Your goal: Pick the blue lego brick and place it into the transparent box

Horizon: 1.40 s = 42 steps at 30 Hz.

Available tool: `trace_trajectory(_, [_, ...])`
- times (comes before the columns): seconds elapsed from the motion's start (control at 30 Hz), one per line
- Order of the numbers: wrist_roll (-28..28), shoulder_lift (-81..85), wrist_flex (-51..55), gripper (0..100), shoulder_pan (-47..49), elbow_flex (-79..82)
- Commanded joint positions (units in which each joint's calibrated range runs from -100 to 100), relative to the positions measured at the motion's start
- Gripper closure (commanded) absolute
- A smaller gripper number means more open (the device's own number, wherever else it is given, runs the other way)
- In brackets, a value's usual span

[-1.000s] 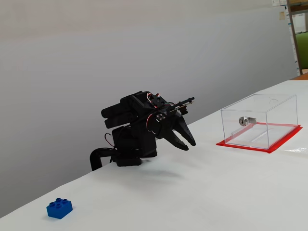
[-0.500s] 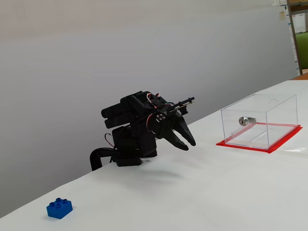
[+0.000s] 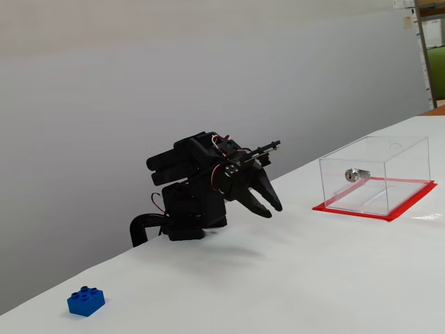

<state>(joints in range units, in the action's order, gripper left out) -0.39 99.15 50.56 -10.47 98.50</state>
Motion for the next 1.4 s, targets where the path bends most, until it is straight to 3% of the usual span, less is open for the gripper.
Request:
trace_trajectory(0.0, [-0.13, 0.59, 0.01, 90, -0.07, 0.96])
trace_trajectory(0.63, [0.29, -0.34, 0.01, 89, 4.22, -1.75])
trace_trajectory(1.37, [-0.24, -31.74, 0.01, 89, 7.48, -47.78])
